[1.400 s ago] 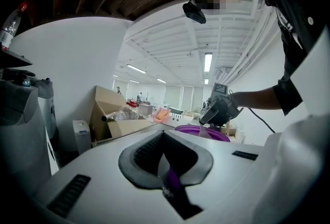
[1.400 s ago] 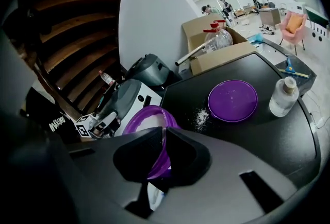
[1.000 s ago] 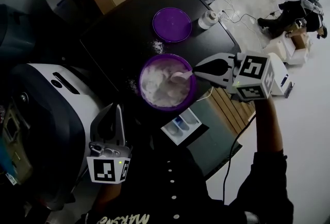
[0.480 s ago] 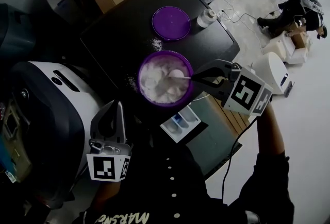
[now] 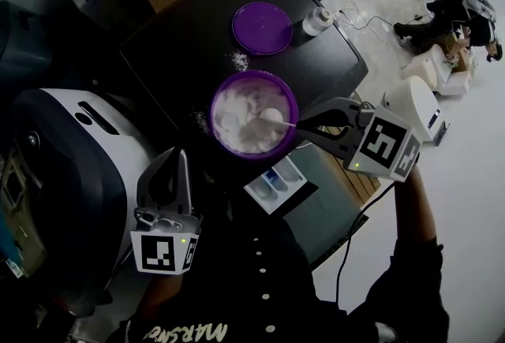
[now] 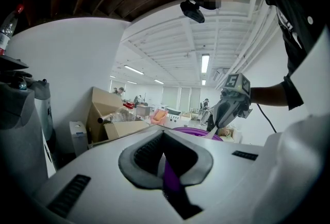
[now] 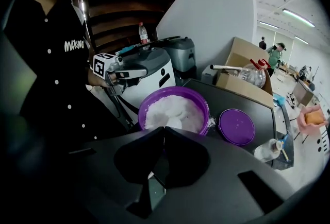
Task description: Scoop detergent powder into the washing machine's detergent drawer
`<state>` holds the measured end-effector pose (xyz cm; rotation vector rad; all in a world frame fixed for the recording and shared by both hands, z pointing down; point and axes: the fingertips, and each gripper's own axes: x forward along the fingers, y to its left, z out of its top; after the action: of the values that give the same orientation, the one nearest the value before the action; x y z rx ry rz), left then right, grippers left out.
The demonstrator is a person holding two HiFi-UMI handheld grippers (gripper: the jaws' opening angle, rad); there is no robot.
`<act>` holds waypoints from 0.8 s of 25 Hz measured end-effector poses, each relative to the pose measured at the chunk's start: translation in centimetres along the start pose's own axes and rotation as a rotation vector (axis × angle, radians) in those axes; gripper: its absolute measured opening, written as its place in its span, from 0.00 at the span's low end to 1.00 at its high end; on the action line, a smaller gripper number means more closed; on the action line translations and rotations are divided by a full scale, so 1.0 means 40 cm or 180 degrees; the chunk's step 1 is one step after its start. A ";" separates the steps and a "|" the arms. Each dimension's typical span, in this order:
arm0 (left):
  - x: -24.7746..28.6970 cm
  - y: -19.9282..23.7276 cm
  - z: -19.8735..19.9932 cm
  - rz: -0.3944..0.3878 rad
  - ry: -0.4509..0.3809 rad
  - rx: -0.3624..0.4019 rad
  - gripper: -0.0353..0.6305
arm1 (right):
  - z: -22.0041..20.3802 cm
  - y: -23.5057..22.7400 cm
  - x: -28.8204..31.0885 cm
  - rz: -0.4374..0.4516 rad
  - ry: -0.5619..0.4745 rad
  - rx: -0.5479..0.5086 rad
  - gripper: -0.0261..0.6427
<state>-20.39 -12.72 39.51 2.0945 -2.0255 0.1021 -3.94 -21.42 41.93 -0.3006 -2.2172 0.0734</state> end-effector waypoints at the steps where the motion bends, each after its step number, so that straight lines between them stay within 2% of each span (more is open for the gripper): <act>1: 0.000 0.000 0.000 0.0002 -0.0002 0.0002 0.06 | -0.003 0.004 0.000 0.0022 0.0002 0.0026 0.08; 11: 0.003 -0.001 -0.003 -0.0013 0.0004 -0.0005 0.06 | -0.008 0.022 -0.008 0.0133 -0.0086 0.0378 0.08; 16: 0.004 -0.005 -0.003 -0.0018 0.0003 -0.0005 0.06 | -0.017 -0.005 -0.007 0.0086 -0.0221 0.0855 0.08; 20: 0.005 -0.004 0.004 -0.0016 -0.0006 0.0011 0.06 | -0.022 -0.031 -0.016 0.0054 -0.0477 0.1231 0.08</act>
<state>-20.24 -12.94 39.39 2.1024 -2.0224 0.1031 -3.11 -22.81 42.19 -0.1014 -2.2889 0.5422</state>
